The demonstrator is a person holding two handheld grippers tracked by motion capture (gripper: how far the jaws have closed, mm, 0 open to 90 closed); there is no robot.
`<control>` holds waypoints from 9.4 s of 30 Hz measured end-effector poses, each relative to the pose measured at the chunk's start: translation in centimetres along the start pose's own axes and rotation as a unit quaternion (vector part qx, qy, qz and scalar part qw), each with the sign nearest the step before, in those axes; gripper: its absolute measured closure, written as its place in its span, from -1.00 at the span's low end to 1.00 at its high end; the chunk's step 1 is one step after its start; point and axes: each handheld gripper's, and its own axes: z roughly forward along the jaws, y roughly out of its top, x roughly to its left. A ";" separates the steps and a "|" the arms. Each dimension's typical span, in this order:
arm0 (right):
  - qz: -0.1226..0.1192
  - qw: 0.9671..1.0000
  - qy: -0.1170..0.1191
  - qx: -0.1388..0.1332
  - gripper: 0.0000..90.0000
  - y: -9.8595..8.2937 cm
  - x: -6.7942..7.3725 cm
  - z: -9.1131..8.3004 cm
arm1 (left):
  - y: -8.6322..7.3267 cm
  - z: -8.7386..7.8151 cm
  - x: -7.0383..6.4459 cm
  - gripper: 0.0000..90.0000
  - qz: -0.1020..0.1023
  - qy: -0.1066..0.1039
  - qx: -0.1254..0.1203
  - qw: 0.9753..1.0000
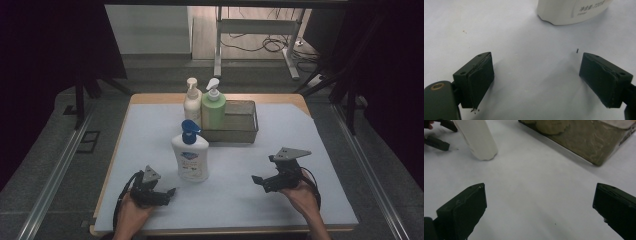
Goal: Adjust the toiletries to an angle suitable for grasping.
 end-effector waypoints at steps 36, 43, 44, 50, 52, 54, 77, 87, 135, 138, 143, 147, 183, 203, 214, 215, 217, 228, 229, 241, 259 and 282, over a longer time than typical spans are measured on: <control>-0.052 0.996 0.069 -0.003 -1.00 8.1 5.4 4.6 | 0.0 0.0 0.0 -0.73 0.001 0.000 0.001 1.000; -0.062 0.995 0.077 -0.010 -0.93 9.0 6.1 5.7 | 0.0 0.0 0.0 -0.73 0.001 0.001 0.001 1.000; -0.066 0.995 0.079 -0.010 -0.93 9.1 6.2 5.8 | 0.0 0.0 0.0 -0.73 0.001 0.001 0.001 1.000; -0.079 0.992 0.094 -0.010 -0.83 10.1 6.9 6.7 | 0.0 0.0 0.0 -0.73 0.001 0.001 0.001 1.000; -0.078 0.992 0.098 -0.010 -0.79 10.4 7.1 7.0 | 0.0 0.0 0.0 -0.73 0.001 0.001 0.001 1.000; -0.081 0.992 0.101 -0.011 -0.77 10.6 7.2 7.4 | 0.0 0.0 0.0 -0.73 0.001 0.001 0.001 1.000; -0.135 0.985 0.110 -0.007 -0.58 12.8 9.7 11.1 | 0.0 0.0 0.0 -0.73 0.000 0.001 -0.001 1.000; -0.145 0.981 0.130 -0.013 -0.22 13.1 10.0 11.4 | 0.0 0.0 0.0 -0.73 0.001 0.001 0.000 1.000; -0.051 0.999 0.009 -0.014 -0.09 12.4 5.7 4.5 | 0.0 0.0 0.0 -0.73 0.002 0.001 0.001 1.000; -0.046 0.999 0.000 -0.015 -0.09 12.3 5.1 3.8 | 0.0 0.0 0.0 -0.73 0.002 0.001 0.001 1.000; -0.036 0.999 -0.012 -0.017 -0.08 12.4 4.4 2.7 | 0.0 0.0 0.0 -0.73 0.001 0.000 0.000 1.000; -0.028 0.999 -0.023 -0.019 -0.08 12.5 3.7 1.7 | 0.0 0.0 0.0 -0.73 0.001 0.000 0.001 1.000; 0.013 0.994 -0.096 -0.044 -0.08 16.8 -1.5 -1.0 | 0.0 0.0 0.0 -0.73 0.001 0.001 0.001 1.000; 0.032 0.991 -0.124 -0.048 -0.08 18.5 -3.7 0.9 | 0.0 0.0 0.0 -0.73 0.001 0.001 0.001 1.000; 0.041 0.988 -0.138 -0.054 -0.08 19.6 -4.6 2.3 | 0.0 0.0 0.0 -0.73 0.001 0.001 0.001 1.000; 0.041 0.988 -0.139 -0.054 -0.08 19.6 -4.7 2.5 | 0.0 0.0 0.0 -0.73 0.001 0.001 0.001 1.000; 0.042 0.988 -0.142 -0.053 -0.08 19.7 -4.9 2.9 | 0.0 0.0 0.0 -0.73 0.001 0.001 0.001 1.000; 0.046 0.986 -0.154 -0.052 -0.08 19.5 -6.0 4.6 | 0.0 0.0 0.0 -0.73 -0.001 0.001 0.000 1.000; 0.048 0.986 -0.154 -0.051 -0.08 19.5 -6.0 4.7 | 0.0 0.0 0.0 -0.73 -0.001 0.001 0.000 1.000; 0.051 0.986 -0.155 -0.046 -0.08 18.3 -6.7 6.4 | 0.0 0.0 0.0 -0.73 -0.001 0.001 -0.001 1.000; 0.065 0.985 -0.156 -0.031 -0.09 16.0 -6.9 8.0 | 0.0 0.0 0.0 -0.73 0.000 0.001 -0.001 1.000; 0.076 0.986 -0.148 -0.028 -0.15 14.1 -7.1 9.2 | 0.0 0.0 0.0 -0.73 0.002 0.001 0.001 1.000</control>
